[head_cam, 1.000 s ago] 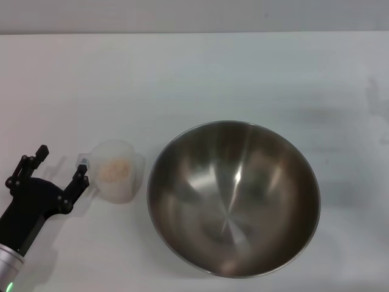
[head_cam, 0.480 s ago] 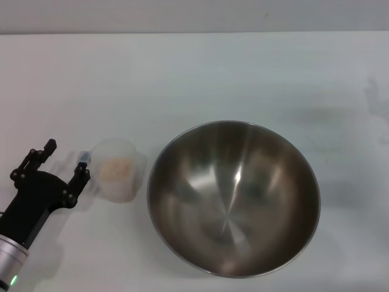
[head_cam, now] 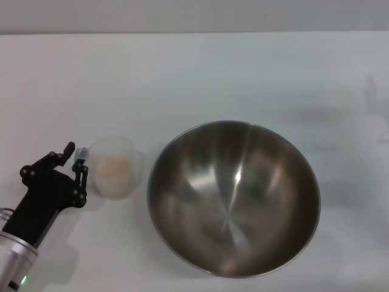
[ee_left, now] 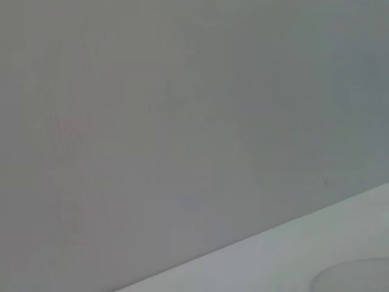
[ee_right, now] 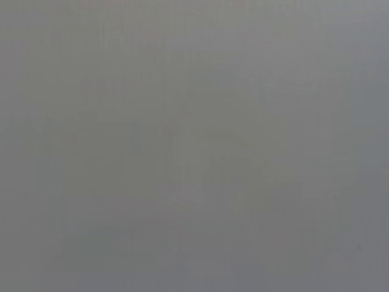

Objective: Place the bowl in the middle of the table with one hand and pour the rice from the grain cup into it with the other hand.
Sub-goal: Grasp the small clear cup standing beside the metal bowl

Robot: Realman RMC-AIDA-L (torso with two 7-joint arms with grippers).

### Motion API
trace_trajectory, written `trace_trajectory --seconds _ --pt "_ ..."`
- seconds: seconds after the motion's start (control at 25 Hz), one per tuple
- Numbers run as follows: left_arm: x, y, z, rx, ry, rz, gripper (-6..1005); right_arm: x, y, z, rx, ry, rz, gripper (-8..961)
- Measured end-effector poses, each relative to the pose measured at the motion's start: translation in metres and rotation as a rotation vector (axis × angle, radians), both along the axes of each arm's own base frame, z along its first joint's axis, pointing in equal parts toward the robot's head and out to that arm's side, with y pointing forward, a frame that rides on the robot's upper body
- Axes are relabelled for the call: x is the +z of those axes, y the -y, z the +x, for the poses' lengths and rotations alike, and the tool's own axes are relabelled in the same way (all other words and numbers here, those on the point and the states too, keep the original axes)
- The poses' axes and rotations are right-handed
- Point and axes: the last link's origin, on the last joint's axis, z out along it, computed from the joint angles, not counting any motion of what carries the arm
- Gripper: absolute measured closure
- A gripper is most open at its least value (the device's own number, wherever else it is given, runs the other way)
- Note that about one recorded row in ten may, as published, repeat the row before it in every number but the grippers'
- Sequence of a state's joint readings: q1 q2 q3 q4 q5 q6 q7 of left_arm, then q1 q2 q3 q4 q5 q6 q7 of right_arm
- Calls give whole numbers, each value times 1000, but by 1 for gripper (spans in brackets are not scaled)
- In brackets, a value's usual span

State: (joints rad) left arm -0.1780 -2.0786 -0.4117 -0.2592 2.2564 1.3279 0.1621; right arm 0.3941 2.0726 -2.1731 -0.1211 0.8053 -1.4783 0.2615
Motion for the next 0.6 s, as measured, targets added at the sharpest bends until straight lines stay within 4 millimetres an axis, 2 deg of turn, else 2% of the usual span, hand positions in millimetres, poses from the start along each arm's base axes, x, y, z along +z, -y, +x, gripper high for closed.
trace_trajectory --seconds 0.24,0.44,0.6 --pt "1 -2 1 -6 -1 6 748 0 -1 0 0 -1 -2 454" --pt "5 -4 3 -24 -9 36 941 0 -1 -1 1 -2 -1 455" --pt "9 -9 17 -102 -77 123 959 1 -1 -1 2 -2 3 455"
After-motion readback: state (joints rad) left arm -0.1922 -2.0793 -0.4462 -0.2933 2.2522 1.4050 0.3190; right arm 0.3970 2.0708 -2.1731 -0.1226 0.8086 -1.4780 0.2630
